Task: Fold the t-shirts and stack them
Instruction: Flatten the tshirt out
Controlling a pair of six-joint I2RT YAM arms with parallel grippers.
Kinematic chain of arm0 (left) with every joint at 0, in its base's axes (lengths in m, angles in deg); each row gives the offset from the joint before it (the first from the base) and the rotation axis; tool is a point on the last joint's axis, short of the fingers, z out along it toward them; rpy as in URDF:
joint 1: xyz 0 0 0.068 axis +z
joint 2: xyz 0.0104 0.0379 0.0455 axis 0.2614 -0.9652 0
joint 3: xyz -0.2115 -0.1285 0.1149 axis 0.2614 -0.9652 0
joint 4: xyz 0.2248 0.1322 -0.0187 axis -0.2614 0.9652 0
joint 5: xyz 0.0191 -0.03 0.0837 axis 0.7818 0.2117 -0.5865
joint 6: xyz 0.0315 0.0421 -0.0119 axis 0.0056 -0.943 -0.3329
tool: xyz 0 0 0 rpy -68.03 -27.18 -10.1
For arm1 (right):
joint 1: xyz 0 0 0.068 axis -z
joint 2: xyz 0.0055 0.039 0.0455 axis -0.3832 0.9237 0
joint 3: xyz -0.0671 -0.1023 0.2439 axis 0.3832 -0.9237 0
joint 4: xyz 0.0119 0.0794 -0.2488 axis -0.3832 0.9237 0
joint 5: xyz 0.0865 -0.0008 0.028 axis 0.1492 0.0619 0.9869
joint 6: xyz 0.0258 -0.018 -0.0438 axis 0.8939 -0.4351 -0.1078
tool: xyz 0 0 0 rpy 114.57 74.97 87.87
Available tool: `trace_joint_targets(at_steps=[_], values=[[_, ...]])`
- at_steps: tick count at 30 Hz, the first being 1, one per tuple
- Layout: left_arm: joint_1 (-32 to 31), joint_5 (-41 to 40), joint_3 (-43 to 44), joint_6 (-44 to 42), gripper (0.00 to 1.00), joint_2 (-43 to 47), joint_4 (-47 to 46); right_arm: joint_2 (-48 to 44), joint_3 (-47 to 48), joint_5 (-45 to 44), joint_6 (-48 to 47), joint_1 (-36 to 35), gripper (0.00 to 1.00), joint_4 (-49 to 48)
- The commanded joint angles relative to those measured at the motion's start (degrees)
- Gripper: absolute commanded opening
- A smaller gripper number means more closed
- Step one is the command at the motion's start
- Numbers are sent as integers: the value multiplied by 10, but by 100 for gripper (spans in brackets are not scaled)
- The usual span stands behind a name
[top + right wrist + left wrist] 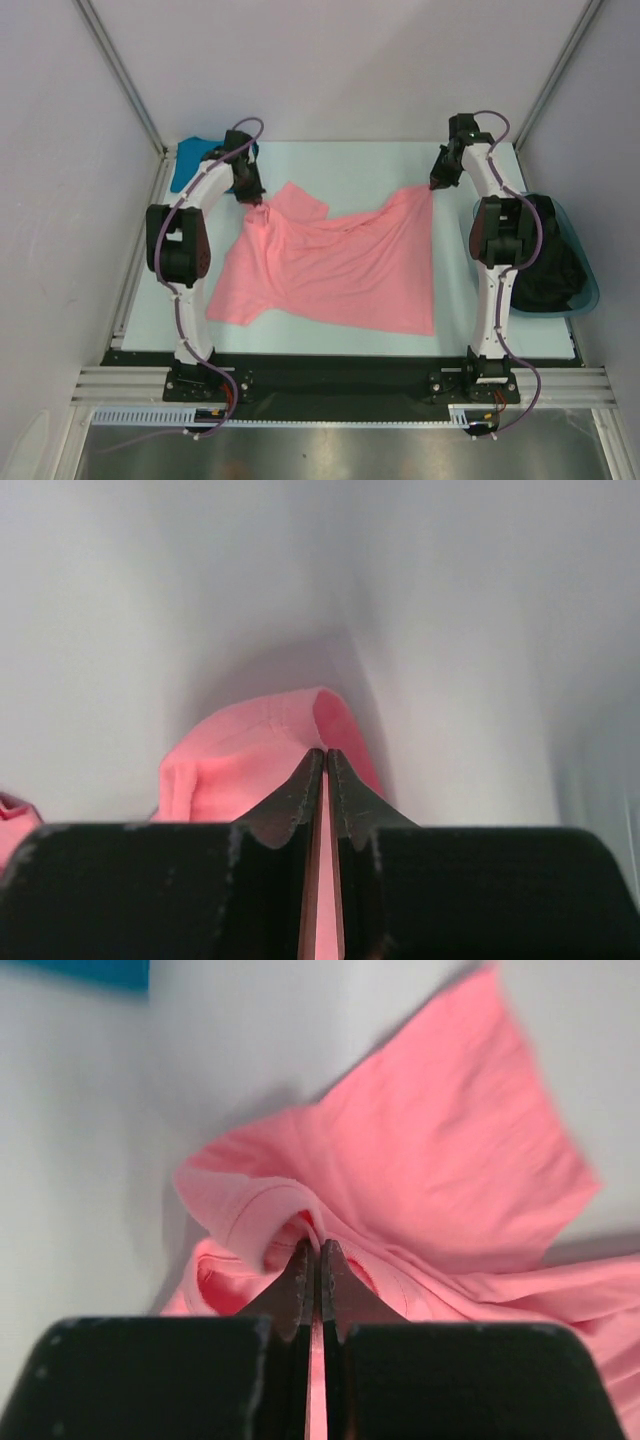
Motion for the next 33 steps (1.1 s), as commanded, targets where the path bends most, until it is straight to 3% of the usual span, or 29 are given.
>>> trace_joint_targets(at_steps=[1, 4, 5, 8, 9, 12, 17, 21, 24, 31, 33], values=[[4, -4, 136, -1, 1, -37, 12, 52, 113, -3, -17, 3, 10, -13], [6, 3, 207, 7, 7, -85, 22, 96, 188, 17, -17, 3, 13, -9], [6, 0, 233, 9, 22, -104, 30, 100, 198, 19, -15, 18, 16, -19], [7, -16, 262, 10, 56, -116, 45, 110, 222, 36, -2, 23, 21, -37], [7, -30, 264, 5, 67, -104, 51, 111, 231, 42, 0, 25, 31, -36], [8, -73, 211, -6, 85, -38, 43, 98, 257, 33, 5, 24, 49, 0], [13, -89, 35, -20, 82, 103, 13, 11, 140, -3, -3, 16, 54, 56], [37, -70, -184, 2, 70, 228, -16, -115, -9, -16, -10, -15, 53, 56], [70, -62, -294, 27, 62, 295, -17, -185, -138, -10, -17, -51, 52, 12], [151, -5, -422, 101, 57, 330, -50, -319, -349, 23, -18, -121, 50, -20], [168, 5, -444, 109, 52, 326, -75, -336, -393, 35, -16, -132, 49, -31]])
